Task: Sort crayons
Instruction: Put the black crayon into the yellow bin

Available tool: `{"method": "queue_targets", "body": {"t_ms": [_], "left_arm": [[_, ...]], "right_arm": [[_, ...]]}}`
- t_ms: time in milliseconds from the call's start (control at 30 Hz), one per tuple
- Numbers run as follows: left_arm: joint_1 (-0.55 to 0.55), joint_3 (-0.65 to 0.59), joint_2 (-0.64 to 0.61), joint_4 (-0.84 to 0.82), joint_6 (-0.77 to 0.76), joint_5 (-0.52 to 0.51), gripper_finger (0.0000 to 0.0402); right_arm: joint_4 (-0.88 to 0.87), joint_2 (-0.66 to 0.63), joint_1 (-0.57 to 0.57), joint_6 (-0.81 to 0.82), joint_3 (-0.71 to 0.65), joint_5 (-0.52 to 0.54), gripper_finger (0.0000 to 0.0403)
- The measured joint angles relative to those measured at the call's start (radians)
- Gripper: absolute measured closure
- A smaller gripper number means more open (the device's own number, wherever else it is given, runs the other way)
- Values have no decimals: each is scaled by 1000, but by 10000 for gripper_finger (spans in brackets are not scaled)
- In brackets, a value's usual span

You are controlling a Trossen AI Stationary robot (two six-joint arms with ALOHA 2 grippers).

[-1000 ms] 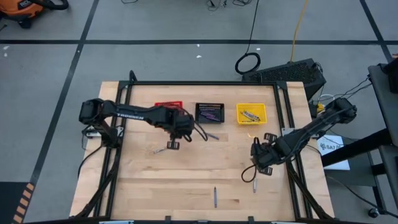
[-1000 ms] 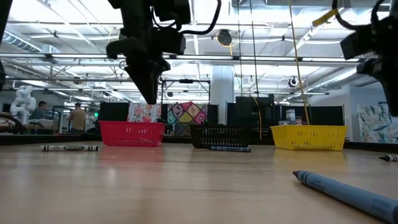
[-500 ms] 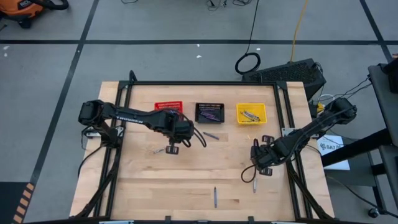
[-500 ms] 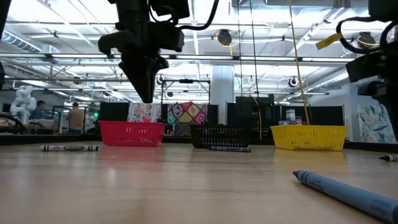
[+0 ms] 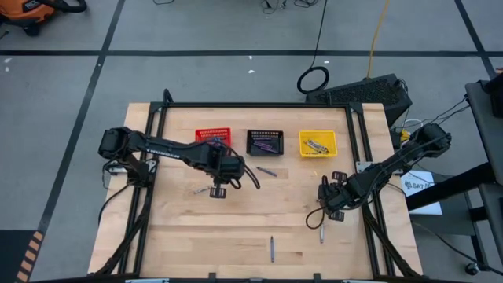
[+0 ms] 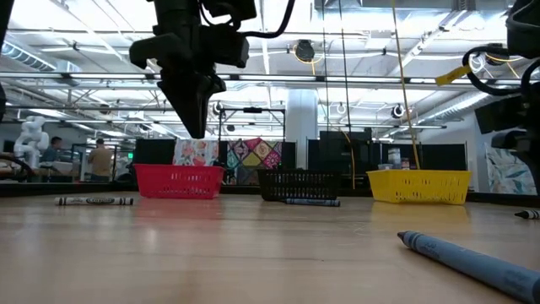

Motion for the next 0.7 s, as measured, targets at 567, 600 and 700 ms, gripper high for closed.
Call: {"method": "queue_targets", "body": {"t_ms": [567,600,700], "left_arm": [[0,0,0,-11,-1,0,362],[0,0,0,-17,-3,1,362],[0,-1,0,-39,-27,1,362]], "right_arm": [[39,0,0,229,-17,-1,395],[39,0,0,247,-17,-1,398],[38,0,0,291,-17,-3,400]]}}
